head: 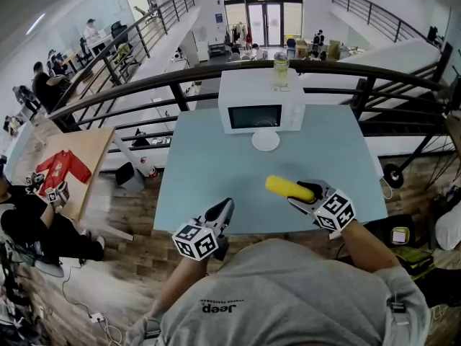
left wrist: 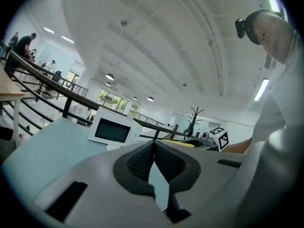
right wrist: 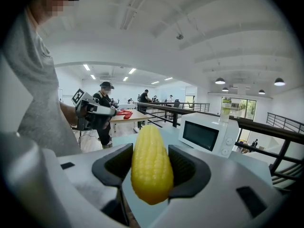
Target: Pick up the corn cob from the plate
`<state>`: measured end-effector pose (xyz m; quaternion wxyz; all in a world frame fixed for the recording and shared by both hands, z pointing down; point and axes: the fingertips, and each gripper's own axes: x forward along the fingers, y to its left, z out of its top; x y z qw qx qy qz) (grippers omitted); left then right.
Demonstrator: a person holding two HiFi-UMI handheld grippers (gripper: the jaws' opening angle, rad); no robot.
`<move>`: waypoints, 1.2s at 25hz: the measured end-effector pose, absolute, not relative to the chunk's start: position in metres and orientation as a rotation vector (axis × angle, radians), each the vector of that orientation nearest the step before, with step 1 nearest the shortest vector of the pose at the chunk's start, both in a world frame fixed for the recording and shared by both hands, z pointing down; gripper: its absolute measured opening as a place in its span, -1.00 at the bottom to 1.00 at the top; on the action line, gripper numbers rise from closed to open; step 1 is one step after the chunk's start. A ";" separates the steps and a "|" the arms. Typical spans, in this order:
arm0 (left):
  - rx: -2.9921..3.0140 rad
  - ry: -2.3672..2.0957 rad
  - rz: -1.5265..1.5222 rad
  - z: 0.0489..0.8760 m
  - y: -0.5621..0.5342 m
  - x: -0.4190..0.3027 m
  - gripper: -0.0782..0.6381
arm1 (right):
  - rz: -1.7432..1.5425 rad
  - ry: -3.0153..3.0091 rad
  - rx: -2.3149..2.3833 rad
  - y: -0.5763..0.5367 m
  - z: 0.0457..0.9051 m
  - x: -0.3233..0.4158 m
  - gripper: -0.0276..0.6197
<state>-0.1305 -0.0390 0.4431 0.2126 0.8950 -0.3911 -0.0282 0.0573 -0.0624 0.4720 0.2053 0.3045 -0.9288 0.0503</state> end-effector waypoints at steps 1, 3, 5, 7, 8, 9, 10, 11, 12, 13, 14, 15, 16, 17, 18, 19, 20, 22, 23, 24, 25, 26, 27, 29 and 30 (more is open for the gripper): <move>2.487 -1.084 -0.077 0.443 -0.039 -0.130 -0.73 | 0.139 -2.590 0.850 -0.063 0.472 0.058 -0.18; 2.489 -1.081 -0.074 0.443 -0.040 -0.128 -0.73 | 0.136 -2.592 0.854 -0.064 0.472 0.059 -0.18; 2.493 -1.078 -0.071 0.443 -0.039 -0.126 -0.73 | 0.134 -2.594 0.857 -0.063 0.471 0.060 -0.17; 2.495 -1.078 -0.071 0.443 -0.038 -0.126 -0.73 | 0.134 -2.595 0.859 -0.061 0.471 0.061 -0.17; 2.494 -1.078 -0.072 0.443 -0.037 -0.126 -0.73 | 0.134 -2.594 0.860 -0.060 0.472 0.061 -0.17; 2.493 -1.079 -0.071 0.443 -0.036 -0.126 -0.73 | 0.135 -2.593 0.860 -0.059 0.472 0.062 -0.17; 2.492 -1.080 -0.071 0.443 -0.035 -0.126 -0.73 | 0.136 -2.592 0.860 -0.058 0.472 0.062 -0.17; 2.491 -1.080 -0.070 0.443 -0.034 -0.127 -0.73 | 0.136 -2.590 0.860 -0.057 0.473 0.062 -0.17; 2.490 -1.081 -0.069 0.443 -0.033 -0.127 -0.73 | 0.136 -2.590 0.859 -0.056 0.473 0.062 -0.17; 2.489 -1.082 -0.068 0.443 -0.032 -0.128 -0.73 | 0.136 -2.589 0.858 -0.055 0.473 0.062 -0.18; 2.489 -1.082 -0.068 0.443 -0.032 -0.128 -0.73 | 0.136 -2.588 0.857 -0.054 0.473 0.061 -0.17; 2.489 -1.082 -0.069 0.443 -0.031 -0.129 -0.73 | 0.135 -2.588 0.856 -0.054 0.473 0.060 -0.17; 2.489 -1.082 -0.069 0.443 -0.030 -0.129 -0.73 | 0.133 -2.588 0.855 -0.053 0.473 0.060 -0.17; 2.488 -1.082 -0.069 0.444 -0.030 -0.130 -0.73 | 0.132 -2.589 0.854 -0.053 0.473 0.059 -0.18; 2.487 -1.082 -0.068 0.444 -0.029 -0.130 -0.73 | 0.131 -2.590 0.853 -0.053 0.473 0.058 -0.17; 2.486 -1.082 -0.067 0.444 -0.028 -0.131 -0.73 | 0.132 -2.592 0.853 -0.052 0.473 0.057 -0.18; 2.484 -1.083 -0.064 0.445 -0.027 -0.132 -0.73 | 0.133 -2.593 0.853 -0.052 0.474 0.056 -0.18; 2.482 -1.086 -0.060 0.446 -0.024 -0.135 -0.73 | 0.135 -2.596 0.849 -0.050 0.474 0.053 -0.18; 2.480 -1.088 -0.059 0.446 -0.023 -0.136 -0.73 | 0.136 -2.597 0.847 -0.049 0.474 0.052 -0.18; 2.478 -1.090 -0.059 0.446 -0.022 -0.137 -0.73 | 0.137 -2.598 0.845 -0.048 0.474 0.051 -0.18; 2.476 -1.092 -0.060 0.446 -0.022 -0.138 -0.73 | 0.138 -2.599 0.843 -0.048 0.475 0.050 -0.18; 2.476 -1.093 -0.062 0.445 -0.022 -0.138 -0.73 | 0.140 -2.600 0.840 -0.047 0.475 0.050 -0.18; 2.476 -1.095 -0.063 0.445 -0.021 -0.138 -0.73 | 0.141 -2.601 0.837 -0.047 0.475 0.050 -0.18; 2.475 -1.099 -0.062 0.445 -0.021 -0.138 -0.73 | 0.139 -2.607 0.831 -0.047 0.475 0.049 -0.18; 2.474 -1.100 -0.061 0.445 -0.020 -0.139 -0.73 | 0.134 -2.609 0.829 -0.047 0.475 0.048 -0.18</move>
